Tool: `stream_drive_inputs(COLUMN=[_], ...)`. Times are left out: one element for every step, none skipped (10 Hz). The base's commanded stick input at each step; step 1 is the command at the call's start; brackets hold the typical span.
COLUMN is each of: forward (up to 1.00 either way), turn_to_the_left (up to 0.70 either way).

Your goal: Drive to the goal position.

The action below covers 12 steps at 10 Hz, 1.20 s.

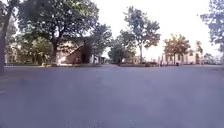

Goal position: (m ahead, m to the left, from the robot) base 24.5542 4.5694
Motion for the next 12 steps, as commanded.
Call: stream_drive_inputs(forward=[0.5,0.5,0.5,0.5,0.5,0.5,0.5,0.5,0.5,0.5,0.5,0.5], turn_to_the_left=[0.0,0.0,0.0,0.0,0.0,0.0,0.0,0.0,0.0,0.0,0.08,0.33])
